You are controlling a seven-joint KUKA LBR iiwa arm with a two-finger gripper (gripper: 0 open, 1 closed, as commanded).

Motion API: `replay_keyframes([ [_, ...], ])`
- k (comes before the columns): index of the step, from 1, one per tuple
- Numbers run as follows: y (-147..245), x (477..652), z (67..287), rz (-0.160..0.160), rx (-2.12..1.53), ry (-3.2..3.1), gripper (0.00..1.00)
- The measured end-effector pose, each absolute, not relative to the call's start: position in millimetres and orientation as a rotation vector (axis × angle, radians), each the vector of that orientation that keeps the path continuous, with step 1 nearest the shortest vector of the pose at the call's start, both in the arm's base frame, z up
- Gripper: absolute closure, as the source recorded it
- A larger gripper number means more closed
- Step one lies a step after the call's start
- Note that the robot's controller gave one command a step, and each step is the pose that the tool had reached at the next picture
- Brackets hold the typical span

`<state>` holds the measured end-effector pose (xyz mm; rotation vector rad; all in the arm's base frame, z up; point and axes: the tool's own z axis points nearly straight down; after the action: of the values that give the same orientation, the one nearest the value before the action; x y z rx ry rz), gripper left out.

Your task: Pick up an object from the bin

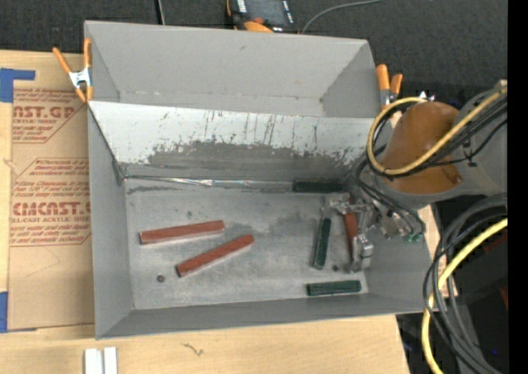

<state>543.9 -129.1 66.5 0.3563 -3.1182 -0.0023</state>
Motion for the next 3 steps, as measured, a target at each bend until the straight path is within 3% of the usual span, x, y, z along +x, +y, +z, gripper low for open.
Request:
replay_keyframes([
  [1,-85,541.1,69,-0.004,1.323,-2.851,0.00],
  [2,-53,580.8,70,-0.001,1.591,-2.715,0.00],
  [3,-45,530.9,79,-0.006,1.698,-2.643,0.00],
])
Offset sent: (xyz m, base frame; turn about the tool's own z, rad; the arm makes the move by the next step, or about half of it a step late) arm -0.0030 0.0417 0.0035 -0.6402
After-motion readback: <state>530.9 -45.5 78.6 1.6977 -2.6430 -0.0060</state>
